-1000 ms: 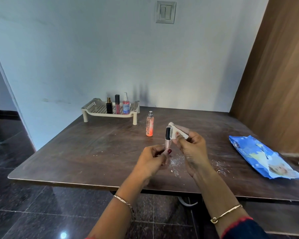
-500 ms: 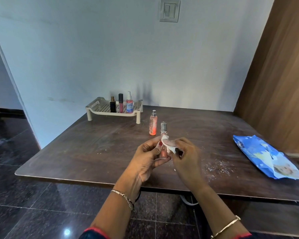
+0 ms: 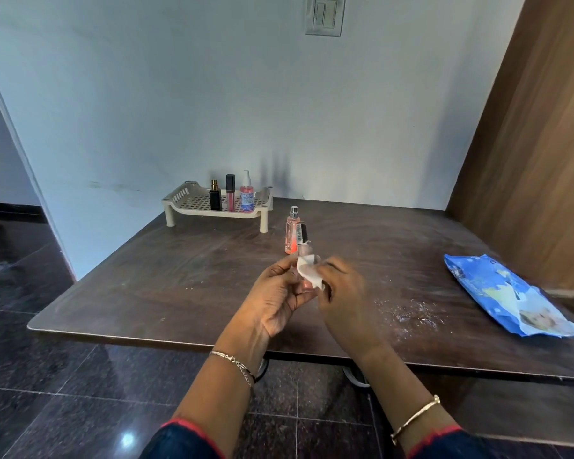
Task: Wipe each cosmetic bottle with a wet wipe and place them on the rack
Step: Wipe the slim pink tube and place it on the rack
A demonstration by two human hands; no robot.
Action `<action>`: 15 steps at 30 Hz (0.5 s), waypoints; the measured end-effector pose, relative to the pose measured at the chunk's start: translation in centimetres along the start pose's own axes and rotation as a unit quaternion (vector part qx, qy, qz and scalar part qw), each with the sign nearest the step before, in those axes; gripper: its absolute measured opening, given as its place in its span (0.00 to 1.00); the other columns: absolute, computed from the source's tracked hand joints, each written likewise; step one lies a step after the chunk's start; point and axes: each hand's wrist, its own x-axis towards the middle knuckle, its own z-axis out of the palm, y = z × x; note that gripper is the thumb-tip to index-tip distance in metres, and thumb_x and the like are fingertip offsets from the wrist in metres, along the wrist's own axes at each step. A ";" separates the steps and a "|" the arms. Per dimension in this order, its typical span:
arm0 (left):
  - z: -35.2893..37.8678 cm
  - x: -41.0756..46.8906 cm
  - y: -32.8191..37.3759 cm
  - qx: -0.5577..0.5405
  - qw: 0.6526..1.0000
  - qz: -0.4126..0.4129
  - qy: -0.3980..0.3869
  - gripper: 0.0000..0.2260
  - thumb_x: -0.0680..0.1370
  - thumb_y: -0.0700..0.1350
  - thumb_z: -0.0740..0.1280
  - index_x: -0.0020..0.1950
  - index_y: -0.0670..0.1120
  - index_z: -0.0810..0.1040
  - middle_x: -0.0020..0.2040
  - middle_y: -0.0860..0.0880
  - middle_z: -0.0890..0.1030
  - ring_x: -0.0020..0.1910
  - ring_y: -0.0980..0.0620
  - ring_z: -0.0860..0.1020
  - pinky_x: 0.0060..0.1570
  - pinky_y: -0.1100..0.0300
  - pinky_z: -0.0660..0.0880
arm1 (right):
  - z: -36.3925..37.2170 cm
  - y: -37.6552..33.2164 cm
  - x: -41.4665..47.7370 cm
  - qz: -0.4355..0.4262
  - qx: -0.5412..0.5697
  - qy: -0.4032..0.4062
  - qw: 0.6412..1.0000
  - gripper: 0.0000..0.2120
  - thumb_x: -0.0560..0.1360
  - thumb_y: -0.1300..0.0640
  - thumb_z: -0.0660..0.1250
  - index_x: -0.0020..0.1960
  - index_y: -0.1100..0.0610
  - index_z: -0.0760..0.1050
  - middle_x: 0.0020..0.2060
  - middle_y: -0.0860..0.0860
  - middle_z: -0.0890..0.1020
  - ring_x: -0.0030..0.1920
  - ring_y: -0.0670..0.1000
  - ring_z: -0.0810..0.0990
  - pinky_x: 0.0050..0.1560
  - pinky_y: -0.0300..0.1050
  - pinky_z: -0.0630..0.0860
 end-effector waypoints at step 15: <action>-0.1 0.5 0.1 0.021 0.999 -0.011 -0.029 0.13 0.76 0.48 0.65 0.55 0.42 0.79 0.49 0.47 0.81 0.37 0.52 0.75 0.39 0.56 0.81 | 0.3 0.4 -0.3 -0.033 -0.008 0.050 0.998 0.13 0.66 0.67 0.67 0.49 0.59 0.82 0.43 0.51 0.81 0.42 0.49 0.80 0.41 0.42 0.76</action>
